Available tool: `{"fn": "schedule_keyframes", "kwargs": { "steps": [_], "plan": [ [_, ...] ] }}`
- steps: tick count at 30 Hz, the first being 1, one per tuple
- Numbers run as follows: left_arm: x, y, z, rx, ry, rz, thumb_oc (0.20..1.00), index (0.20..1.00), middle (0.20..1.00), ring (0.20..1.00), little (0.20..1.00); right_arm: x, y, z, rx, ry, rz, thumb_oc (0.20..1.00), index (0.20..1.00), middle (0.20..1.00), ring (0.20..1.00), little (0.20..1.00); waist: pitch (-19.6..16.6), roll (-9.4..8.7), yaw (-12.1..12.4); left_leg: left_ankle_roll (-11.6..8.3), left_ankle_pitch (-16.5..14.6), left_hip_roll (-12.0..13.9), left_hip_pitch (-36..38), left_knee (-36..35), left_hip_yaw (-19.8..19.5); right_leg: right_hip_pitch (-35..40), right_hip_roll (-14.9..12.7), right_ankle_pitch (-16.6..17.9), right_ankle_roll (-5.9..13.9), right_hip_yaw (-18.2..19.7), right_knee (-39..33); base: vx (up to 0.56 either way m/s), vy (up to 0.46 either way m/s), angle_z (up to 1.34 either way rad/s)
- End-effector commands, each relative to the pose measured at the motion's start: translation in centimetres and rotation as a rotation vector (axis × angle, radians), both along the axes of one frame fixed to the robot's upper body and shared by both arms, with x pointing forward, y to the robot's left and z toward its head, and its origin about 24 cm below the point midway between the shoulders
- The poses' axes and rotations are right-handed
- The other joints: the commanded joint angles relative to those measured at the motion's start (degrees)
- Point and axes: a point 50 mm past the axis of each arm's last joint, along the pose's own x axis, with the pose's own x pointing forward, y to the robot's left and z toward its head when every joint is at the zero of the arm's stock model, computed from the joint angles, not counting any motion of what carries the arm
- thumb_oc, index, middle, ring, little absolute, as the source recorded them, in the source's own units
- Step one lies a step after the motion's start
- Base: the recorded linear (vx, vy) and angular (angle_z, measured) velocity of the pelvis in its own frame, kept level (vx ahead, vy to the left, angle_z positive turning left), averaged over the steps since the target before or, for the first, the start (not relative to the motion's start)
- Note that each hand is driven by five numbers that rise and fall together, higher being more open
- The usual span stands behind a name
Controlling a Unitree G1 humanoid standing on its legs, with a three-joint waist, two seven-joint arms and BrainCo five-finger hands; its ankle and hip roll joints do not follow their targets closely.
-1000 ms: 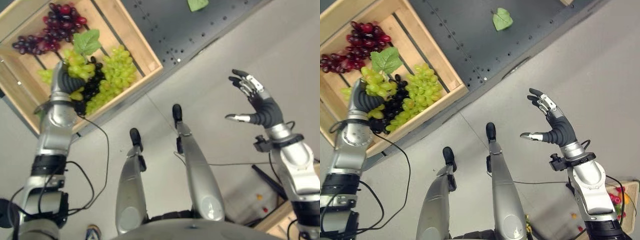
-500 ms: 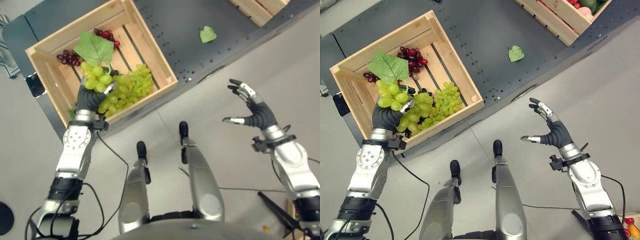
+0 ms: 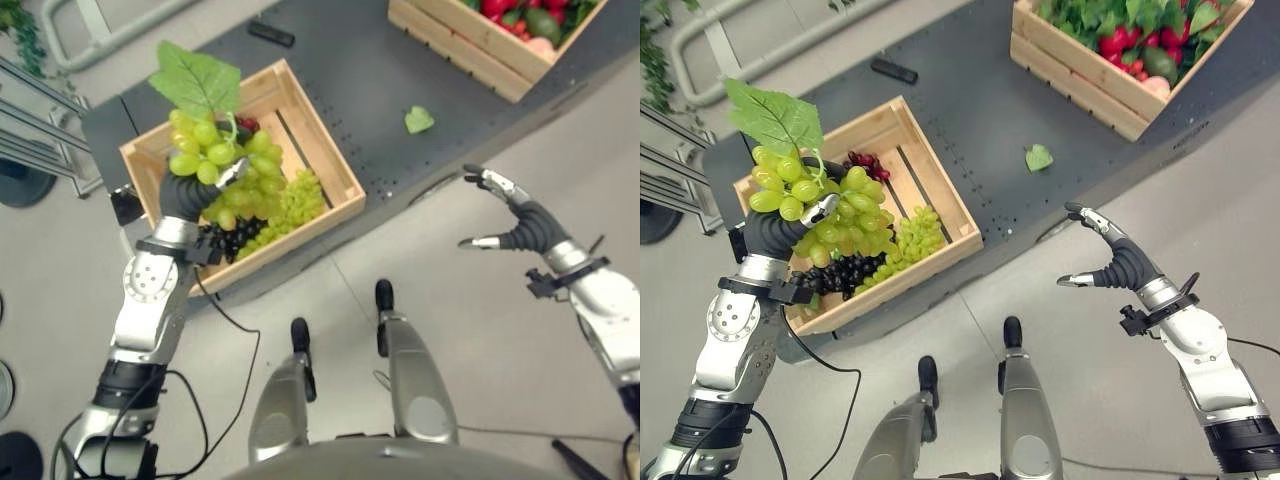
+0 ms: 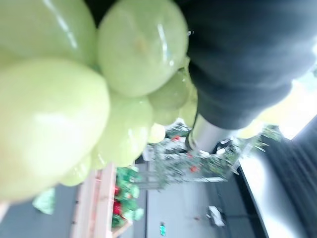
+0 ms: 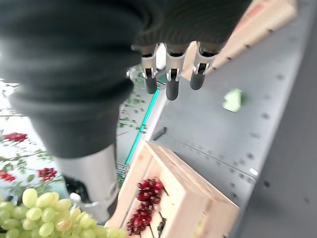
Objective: Pick up the fruits from the basket on one side to the basket on the other side
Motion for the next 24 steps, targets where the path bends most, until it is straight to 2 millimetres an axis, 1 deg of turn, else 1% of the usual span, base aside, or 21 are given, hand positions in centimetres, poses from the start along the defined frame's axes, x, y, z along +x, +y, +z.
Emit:
{"fn": "schedule_keyframes", "kwargs": {
  "steps": [1,5,7,8,9,13,14,17,20,21,22,23,24],
  "plan": [
    [-1.4,-0.9,2.4,0.019,-0.133,-0.117,0.200,0.200,0.200,0.200,0.200,0.7,1.7,2.0,-0.020,-0.083,0.102,1.000,1.000,1.000,1.000,1.000,-3.99,-2.30,-0.16,4.84,-0.42,-4.88,1.71,-1.73,0.43,7.41,2.32,-2.93,3.36,-1.56,-2.06,0.05,-0.021,0.01],
    [-1.5,-1.5,2.4,0.032,-0.115,-0.177,0.200,0.200,0.200,0.200,0.200,1.3,2.8,2.9,-0.001,-0.092,0.163,1.000,1.000,1.000,1.000,1.000,-6.46,-2.16,0.15,4.77,-0.47,-4.50,3.67,-2.66,0.59,9.72,2.56,-2.69,3.36,-1.93,-4.14,0.05,-0.031,0.00],
    [-1.5,-1.8,2.4,0.045,-0.106,-0.209,0.200,0.200,0.200,0.200,0.200,1.6,3.5,3.0,0.005,-0.072,0.206,1.000,1.000,1.000,1.000,1.000,-7.37,-2.21,0.23,4.74,-0.48,-4.22,4.90,-3.24,0.73,10.90,2.76,-2.66,3.33,-1.93,-4.61,0.05,-0.020,-0.01],
    [-1.5,-1.8,2.4,0.045,-0.106,-0.208,0.200,0.200,0.200,0.200,0.200,1.6,3.5,3.0,0.005,-0.072,0.206,1.000,1.000,1.000,1.000,1.000,-7.34,-2.21,0.22,4.74,-0.47,-4.22,4.94,-3.26,0.74,10.93,2.77,-2.65,3.33,-1.93,-4.62,0.05,-0.026,0.00],
    [-1.5,-2.1,2.3,0.060,-0.095,-0.230,0.200,0.200,0.200,0.200,0.200,1.8,4.0,3.2,-0.007,-0.054,0.243,1.000,1.000,1.000,1.000,1.000,-8.31,-2.29,0.23,4.72,-0.53,-3.99,5.93,-3.62,0.82,11.55,3.01,-2.79,3.32,-1.85,-4.57,0.06,-0.027,0.00],
    [-1.2,-2.8,2.3,0.090,-0.081,-0.274,0.200,0.200,0.200,0.200,0.200,2.5,5.4,2.8,0.018,0.004,0.314,1.000,1.000,1.000,1.000,1.000,-9.94,-2.47,0.05,4.70,-0.59,-3.54,8.33,-4.80,0.92,13.34,3.33,-3.38,3.21,-1.95,-4.69,0.07,-0.024,-0.01],
    [-1.2,-2.7,2.3,0.090,-0.082,-0.273,0.200,0.200,0.200,0.200,0.200,2.5,5.4,2.9,0.019,0.004,0.315,1.000,1.000,1.000,1.000,1.000,-9.83,-2.48,-0.01,4.69,-0.57,-3.53,8.48,-4.88,0.90,13.47,3.34,-3.40,3.21,-1.96,-4.72,0.07,-0.017,-0.02],
    [-1.0,-3.2,1.9,0.090,-0.060,-0.297,0.200,0.200,0.200,0.200,0.200,2.7,6.8,2.1,0.072,0.067,0.384,1.000,1.000,1.000,1.000,1.000,-11.11,-2.78,-0.08,4.70,-0.74,-3.20,10.10,-5.54,1.18,14.60,3.56,-3.63,3.16,-2.04,-4.96,0.06,-0.018,-0.01],
    [-0.8,-3.8,1.6,0.084,-0.042,-0.324,0.200,0.200,0.200,0.200,0.200,2.8,7.9,1.2,0.176,0.122,0.432,1.000,1.000,1.000,1.000,1.000,-11.96,-3.04,-0.16,4.75,-0.88,-3.04,11.02,-5.85,1.32,15.52,3.62,-3.61,3.15,-2.03,-5.47,0.03,-0.011,0.00],
    [-0.8,-3.8,1.6,0.084,-0.042,-0.323,0.200,0.200,0.200,0.200,0.200,2.8,7.9,1.2,0.177,0.122,0.432,1.000,1.000,1.000,1.000,1.000,-11.94,-3.06,-0.17,4.75,-0.86,-3.04,11.07,-5.90,1.33,15.57,3.63,-3.61,3.15,-2.02,-5.51,0.03,-0.009,-0.03],
    [-0.7,-3.9,1.7,0.090,-0.044,-0.331,0.200,0.200,0.200,0.200,0.200,2.8,8.3,1.0,0.219,0.140,0.453,1.000,1.000,1.000,1.000,1.000,-12.22,-3.11,-0.17,4.76,-0.89,-3.00,11.37,-6.00,1.34,15.93,3.70,-3.61,3.15,-2.06,-5.65,0.05,-0.013,-0.02],
    [-0.5,-4.3,1.8,0.103,-0.040,-0.346,0.200,0.200,0.200,0.200,0.200,2.9,9.4,0.6,0.317,0.182,0.508,1.000,1.000,1.000,1.000,1.000,-12.81,-3.17,-0.12,4.77,-0.95,-2.97,11.92,-6.26,1.41,16.53,3.81,-3.66,3.17,-2.10,-6.07,0.07,-0.017,-0.01],
    [-0.4,-4.4,1.9,0.109,-0.043,-0.351,0.200,0.200,0.200,0.200,0.200,2.9,9.8,0.4,0.351,0.197,0.524,1.000,1.000,1.000,1.000,1.000,-13.08,-3.19,-0.11,4.78,-0.96,-2.95,12.17,-6.38,1.42,16.79,3.84,-3.66,3.16,-2.06,-6.24,0.06,-0.017,0.01]
  ]
}}
